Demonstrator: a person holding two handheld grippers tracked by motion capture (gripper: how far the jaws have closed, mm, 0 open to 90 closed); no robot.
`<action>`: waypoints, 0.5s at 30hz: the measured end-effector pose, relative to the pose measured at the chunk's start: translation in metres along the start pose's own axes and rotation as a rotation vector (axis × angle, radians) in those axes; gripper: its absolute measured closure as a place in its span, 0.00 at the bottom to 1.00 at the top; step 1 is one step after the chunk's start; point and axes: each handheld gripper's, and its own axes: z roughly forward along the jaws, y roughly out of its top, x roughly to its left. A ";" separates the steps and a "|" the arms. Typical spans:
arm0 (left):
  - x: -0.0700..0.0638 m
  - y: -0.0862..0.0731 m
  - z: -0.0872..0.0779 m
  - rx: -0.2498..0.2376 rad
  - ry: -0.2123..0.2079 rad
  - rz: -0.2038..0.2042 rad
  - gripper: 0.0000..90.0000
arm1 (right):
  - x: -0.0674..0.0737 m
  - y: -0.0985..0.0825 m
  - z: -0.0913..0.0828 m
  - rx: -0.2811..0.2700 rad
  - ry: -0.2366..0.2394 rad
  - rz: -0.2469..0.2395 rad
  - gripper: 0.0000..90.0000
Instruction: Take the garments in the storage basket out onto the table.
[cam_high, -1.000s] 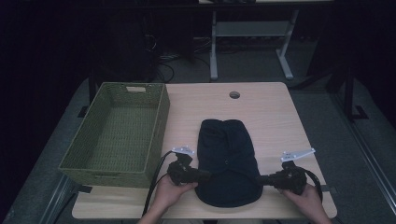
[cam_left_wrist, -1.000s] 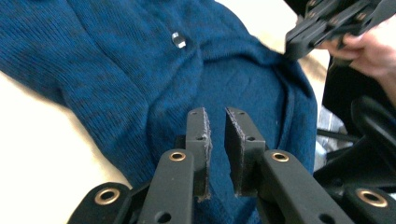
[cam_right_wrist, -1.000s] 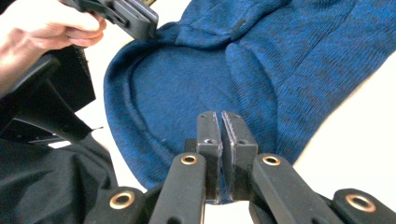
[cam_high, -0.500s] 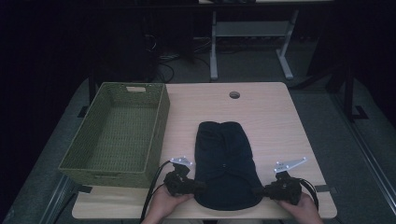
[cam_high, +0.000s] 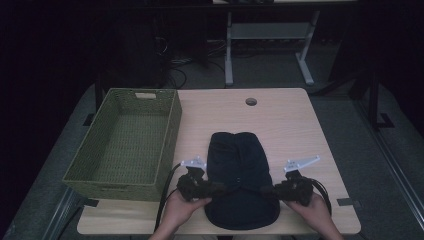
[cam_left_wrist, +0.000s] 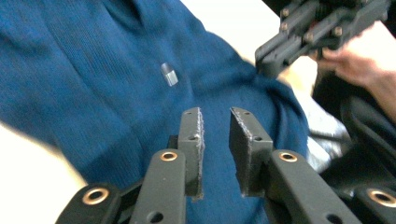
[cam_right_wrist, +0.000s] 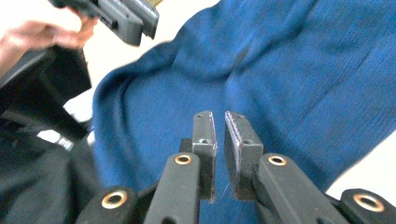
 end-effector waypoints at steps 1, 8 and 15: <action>0.004 0.006 0.003 -0.009 0.024 -0.002 0.80 | -0.003 0.007 0.002 -0.010 -0.009 0.005 0.93; 0.036 0.034 0.026 -0.066 0.121 -0.072 0.79 | -0.035 0.053 0.018 -0.013 -0.071 0.051 0.93; 0.053 0.028 0.046 0.039 0.149 -0.111 0.80 | -0.058 0.051 0.043 0.127 -0.084 0.105 0.94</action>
